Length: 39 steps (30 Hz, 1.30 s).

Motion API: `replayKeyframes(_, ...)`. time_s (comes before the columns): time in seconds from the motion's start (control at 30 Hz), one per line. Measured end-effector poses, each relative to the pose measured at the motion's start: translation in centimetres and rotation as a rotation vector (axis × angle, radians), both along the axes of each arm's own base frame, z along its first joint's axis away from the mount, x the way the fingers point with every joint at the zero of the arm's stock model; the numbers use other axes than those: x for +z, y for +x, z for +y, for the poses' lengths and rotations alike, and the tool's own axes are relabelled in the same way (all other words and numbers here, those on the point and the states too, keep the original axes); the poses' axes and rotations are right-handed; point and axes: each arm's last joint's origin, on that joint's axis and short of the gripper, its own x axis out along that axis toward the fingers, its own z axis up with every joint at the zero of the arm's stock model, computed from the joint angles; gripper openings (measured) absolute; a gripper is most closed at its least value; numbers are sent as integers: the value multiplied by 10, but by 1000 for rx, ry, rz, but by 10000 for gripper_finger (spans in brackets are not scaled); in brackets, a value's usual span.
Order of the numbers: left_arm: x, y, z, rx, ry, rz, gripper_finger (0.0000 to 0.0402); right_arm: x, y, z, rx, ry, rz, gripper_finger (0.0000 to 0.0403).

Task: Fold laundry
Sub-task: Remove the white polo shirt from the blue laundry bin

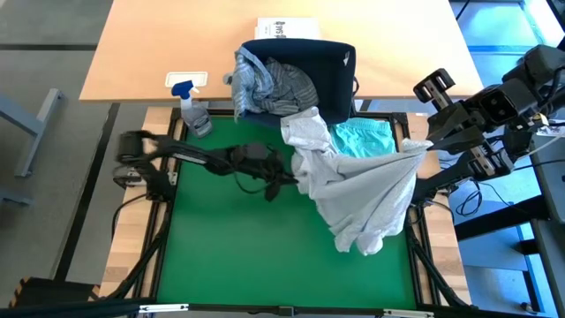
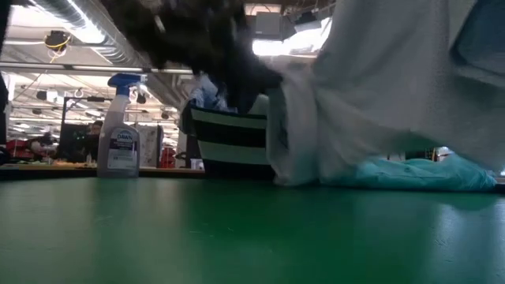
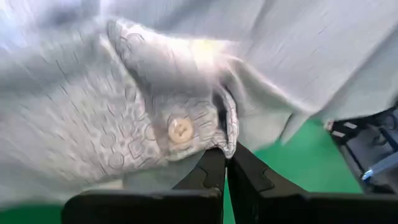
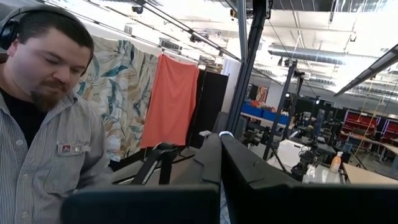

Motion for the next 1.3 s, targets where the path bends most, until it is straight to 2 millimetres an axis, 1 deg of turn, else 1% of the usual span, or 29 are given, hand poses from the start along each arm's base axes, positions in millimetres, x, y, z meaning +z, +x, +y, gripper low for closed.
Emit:
replayKeyframes(0.07,33,-18,-2,4,33,-48,2,-1,1,0,0,-1,8,1)
replayKeyframes(0.2,103,-61,-6,7,97,-172,1,-3,8,1,0,-3,31,1)
replayKeyframes(0.3,155,-94,-7,26,151,-284,1,-6,18,1,-6,-3,52,1)
replayKeyframes(0.33,169,-105,-7,31,170,-308,1,-7,23,2,-21,1,60,1)
replayKeyframes(0.4,195,-124,-8,38,217,-368,1,-10,33,1,-73,19,82,2)
replayKeyframes(0.47,214,-140,-10,43,256,-396,1,-14,46,0,-141,37,112,12)
replayKeyframes(0.53,232,-155,-11,46,295,-438,1,-21,61,0,-202,43,164,33)
replayKeyframes(0.6,243,-168,-13,32,329,-439,1,-29,77,-1,-284,47,219,63)
replayKeyframes(0.67,250,-179,-15,23,342,-429,0,-42,96,-2,-398,36,305,96)
replayKeyframes(0.73,250,-188,-17,18,333,-382,0,-57,115,-4,-547,-11,387,128)
replayKeyframes(0.8,245,-195,-19,-4,317,-323,0,-77,135,-8,-733,-81,491,156)
replayKeyframes(0.87,237,-203,-21,-36,289,-238,0,-96,151,-11,-904,-152,598,177)
replayKeyframes(0.93,229,-210,-23,-59,265,-158,0,-117,167,-13,-1017,-238,708,191)
replayKeyframes(0.97,225,-212,-24,-72,251,-116,0,-126,173,-14,-1043,-273,755,197)
replayKeyframes(1.03,217,-213,-26,-114,241,-53,0,-148,193,-17,-1063,-306,843,202)
replayKeyframes(1.07,213,-212,-27,-142,244,-31,0,-156,202,-15,-1042,-296,863,204)
replayKeyframes(1.13,203,-210,-30,-190,259,7,0,-178,226,-16,-971,-299,922,204)
replayKeyframes(1.23,192,-205,-33,-238,283,35,0,-205,261,-15,-844,-293,933,201)
replayKeyframes(1.3,187,-203,-35,-261,294,39,0,-217,281,-14,-782,-278,901,196)
